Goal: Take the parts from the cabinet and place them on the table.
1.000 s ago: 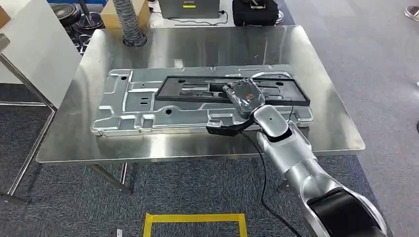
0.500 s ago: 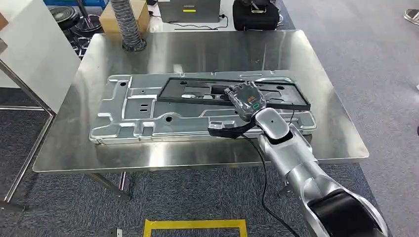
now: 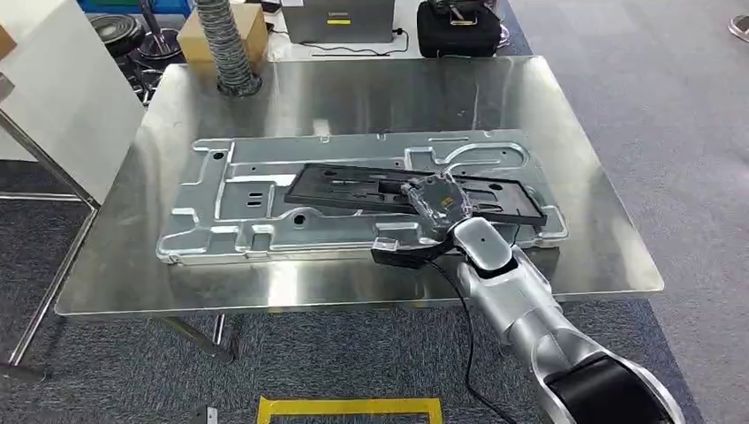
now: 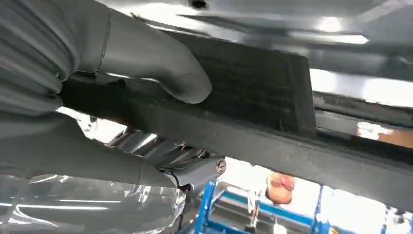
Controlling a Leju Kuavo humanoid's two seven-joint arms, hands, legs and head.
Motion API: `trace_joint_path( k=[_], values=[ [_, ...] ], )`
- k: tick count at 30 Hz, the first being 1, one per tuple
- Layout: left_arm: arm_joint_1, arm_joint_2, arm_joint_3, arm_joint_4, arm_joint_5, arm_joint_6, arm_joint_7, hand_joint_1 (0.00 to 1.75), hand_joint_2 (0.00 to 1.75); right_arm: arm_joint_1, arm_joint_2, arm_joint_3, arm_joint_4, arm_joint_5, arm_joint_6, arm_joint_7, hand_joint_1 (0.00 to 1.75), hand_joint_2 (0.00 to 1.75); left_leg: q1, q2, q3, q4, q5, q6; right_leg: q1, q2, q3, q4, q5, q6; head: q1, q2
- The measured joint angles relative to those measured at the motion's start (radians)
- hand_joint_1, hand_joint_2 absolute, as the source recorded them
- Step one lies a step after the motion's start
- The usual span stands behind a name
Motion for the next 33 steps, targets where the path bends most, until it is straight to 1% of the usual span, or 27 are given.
trace_joint_path(
  k=[1,2,3,5,6,7,8,9,10,11,12,15,16,17,18,20,21,22,23,24,25,26,27,28,31,32,33],
  values=[
    [0.000,0.000,0.000,0.000,0.001,-0.002,-0.002,0.00,1.75,0.001,0.001,-0.001,0.005,-0.002,0.000,0.003,1.75,1.75,-0.005,0.000,0.000,0.001,-0.005,-0.006,-0.010,0.000,0.007,-0.011,0.005,-0.008,-0.002,0.000],
    [0.000,0.000,0.000,0.000,0.001,-0.002,-0.004,0.00,1.75,0.001,0.002,-0.003,0.008,-0.003,-0.001,0.003,1.75,1.75,-0.001,0.003,-0.005,0.020,-0.019,-0.010,-0.011,-0.001,0.011,-0.016,0.006,-0.012,0.000,0.000],
    [0.000,0.000,0.000,0.000,0.001,-0.002,-0.005,0.00,1.75,0.001,0.005,-0.005,0.011,-0.005,-0.002,0.003,1.75,1.75,-0.001,0.004,-0.028,0.073,-0.053,-0.012,-0.011,-0.002,0.013,-0.017,0.005,-0.020,-0.005,0.000],
    [0.001,0.001,0.000,0.000,0.001,-0.003,-0.006,0.00,1.75,0.006,0.008,-0.008,0.022,-0.009,-0.005,0.003,1.75,1.75,0.000,0.004,-0.105,0.236,-0.127,-0.017,-0.009,-0.002,0.015,-0.016,0.002,-0.024,-0.005,0.000],
    [0.002,0.001,0.000,0.000,0.001,-0.003,-0.006,0.00,1.75,0.011,0.009,-0.010,0.028,-0.011,-0.006,0.003,1.75,1.75,0.000,0.004,-0.140,0.305,-0.146,-0.020,-0.008,-0.002,0.016,-0.016,0.001,-0.025,-0.005,0.000],
    [0.002,0.001,0.000,0.000,0.001,-0.003,-0.006,0.00,1.75,0.016,0.009,-0.011,0.032,-0.015,-0.007,0.002,1.75,1.75,0.001,0.005,-0.153,0.325,-0.139,-0.020,-0.007,-0.002,0.017,-0.016,0.000,-0.026,-0.004,0.000],
    [0.002,0.001,0.000,0.000,0.001,-0.003,-0.006,0.00,1.75,0.021,0.010,-0.013,0.039,-0.018,-0.009,0.000,1.75,1.75,0.001,0.005,-0.139,0.287,-0.105,-0.019,-0.007,-0.002,0.020,-0.015,-0.002,-0.025,-0.005,0.000],
    [0.002,0.001,0.000,0.000,0.002,-0.003,-0.008,0.00,1.75,0.023,0.011,-0.015,0.042,-0.019,-0.013,0.000,1.75,1.75,0.001,0.005,-0.106,0.216,-0.062,-0.017,-0.007,-0.001,0.023,-0.014,-0.004,-0.024,-0.005,0.000],
    [0.001,0.001,0.000,0.000,0.002,-0.002,-0.012,0.00,1.75,0.023,0.014,-0.019,0.045,-0.020,-0.013,0.000,0.00,1.75,0.001,0.005,-0.063,0.124,-0.016,-0.013,-0.006,0.001,0.027,-0.013,-0.007,-0.021,-0.005,0.000],
    [0.001,0.001,0.000,0.000,0.005,-0.002,-0.014,0.00,1.75,0.023,0.016,-0.022,0.049,-0.021,-0.013,0.002,0.00,1.75,0.000,0.005,-0.022,0.038,0.020,-0.006,-0.006,0.002,0.030,-0.011,-0.010,-0.018,-0.005,0.000],
    [0.000,0.001,0.000,0.000,0.010,-0.002,-0.016,0.00,1.75,0.023,0.018,-0.026,0.055,-0.021,-0.013,0.003,0.00,1.75,-0.005,0.005,-0.004,0.007,0.007,-0.003,0.004,0.003,0.028,-0.006,-0.014,-0.012,-0.004,0.000],
    [0.002,0.001,0.003,0.000,0.021,-0.001,-0.022,0.00,1.75,0.027,0.019,-0.039,0.070,-0.022,-0.013,0.004,0.00,1.75,-0.006,0.003,-0.006,0.005,0.006,0.009,-0.002,0.003,0.028,-0.010,-0.011,0.001,-0.003,0.000],
    [0.002,0.001,0.004,0.000,0.022,-0.001,-0.023,0.00,1.75,0.026,0.021,-0.042,0.074,-0.023,-0.013,0.004,0.00,1.75,-0.003,0.003,-0.004,-0.001,0.010,0.016,0.002,0.003,0.029,-0.010,-0.012,0.009,-0.004,0.000],
    [0.002,0.000,0.004,0.000,0.022,-0.001,-0.024,0.00,1.75,0.028,0.021,-0.046,0.076,-0.025,-0.013,0.004,0.00,1.75,0.002,0.005,0.001,-0.009,0.015,0.023,-0.004,0.002,0.027,0.001,-0.022,0.013,-0.005,0.000],
    [0.001,0.000,0.004,0.000,0.022,-0.001,-0.024,0.00,0.00,0.027,0.021,-0.051,0.079,-0.028,-0.013,0.004,0.00,1.75,0.003,0.005,0.002,-0.010,0.016,0.027,-0.004,0.001,0.010,0.038,-0.049,0.020,0.004,0.000],
    [0.001,0.000,0.004,0.000,0.022,0.000,-0.024,0.00,0.00,0.030,0.021,-0.061,0.089,-0.036,-0.011,0.004,0.00,1.75,0.002,0.006,0.001,-0.010,0.016,0.029,-0.009,0.000,-0.066,0.198,-0.127,0.030,0.003,0.000],
    [0.002,0.000,0.005,0.000,0.022,0.001,-0.022,0.00,0.00,0.035,0.021,-0.064,0.095,-0.039,-0.010,0.003,0.00,1.75,0.002,0.006,0.000,-0.010,0.016,0.030,-0.010,0.000,-0.103,0.270,-0.152,0.033,0.004,0.000],
    [0.002,0.000,0.005,0.000,0.022,0.001,-0.020,0.00,0.00,0.039,0.021,-0.069,0.100,-0.042,-0.009,0.002,0.00,1.75,0.002,0.006,0.000,-0.010,0.015,0.030,-0.013,0.000,-0.123,0.308,-0.153,0.036,0.004,0.000],
    [0.002,0.000,0.005,0.000,0.022,0.001,-0.019,0.00,0.00,0.038,0.022,-0.074,0.103,-0.045,-0.008,0.002,0.00,1.75,0.002,0.005,0.001,-0.009,0.015,0.030,-0.016,0.000,-0.116,0.290,-0.131,0.037,0.003,0.000],
    [0.002,0.000,0.005,0.000,0.022,0.001,-0.017,0.00,0.00,0.035,0.023,-0.079,0.106,-0.048,-0.008,0.000,0.00,1.75,0.003,0.005,0.003,-0.008,0.014,0.028,-0.017,-0.001,-0.088,0.232,-0.094,0.036,0.004,0.000],
    [0.001,0.000,0.005,0.000,0.021,0.001,-0.016,0.00,0.00,0.033,0.023,-0.084,0.108,-0.053,-0.008,-0.003,0.00,1.75,0.003,0.004,0.005,-0.007,0.013,0.026,-0.017,-0.002,-0.042,0.139,-0.048,0.033,0.004,0.000],
    [0.001,0.000,0.005,0.000,0.021,0.001,-0.015,0.00,0.00,0.030,0.024,-0.088,0.109,-0.055,-0.007,-0.006,0.00,1.75,0.003,0.002,0.006,-0.006,0.011,0.024,-0.017,-0.004,0.007,0.043,-0.010,0.029,0.005,0.000],
    [0.001,0.000,0.005,0.000,0.021,0.001,-0.015,0.00,0.00,0.027,0.024,-0.090,0.111,-0.056,-0.007,-0.008,0.00,1.75,0.000,0.001,0.006,-0.004,0.010,0.020,-0.014,-0.006,0.029,-0.007,-0.017,0.022,0.003,0.000],
    [0.001,0.000,0.005,0.000,0.021,0.000,-0.015,0.00,0.00,0.026,0.027,-0.094,0.113,-0.057,-0.005,-0.013,0.00,0.00,-0.005,-0.002,0.005,-0.003,0.009,0.014,-0.009,-0.005,0.029,-0.010,-0.011,0.016,0.002,0.000],
    [0.001,0.000,0.005,0.000,0.019,-0.002,-0.013,0.00,0.00,0.024,0.031,-0.106,0.115,-0.056,0.000,-0.016,0.00,0.00,-0.001,-0.003,0.010,-0.011,0.012,-0.004,-0.004,-0.005,0.031,-0.012,-0.010,0.000,0.004,0.000],
    [0.001,0.000,0.005,0.000,0.019,-0.002,-0.012,0.00,0.00,0.022,0.033,-0.109,0.115,-0.053,0.001,-0.016,0.00,0.00,0.002,-0.002,0.007,-0.002,0.004,-0.008,-0.016,-0.007,0.039,-0.025,-0.002,-0.010,0.002,0.000],
    [0.000,0.000,0.005,0.000,0.018,-0.002,-0.012,0.00,0.00,0.019,0.035,-0.110,0.116,-0.050,0.004,-0.016,0.00,0.00,0.000,0.003,0.000,0.023,-0.015,-0.013,-0.014,-0.009,0.043,-0.031,0.000,-0.013,0.002,0.000]
  ],
)
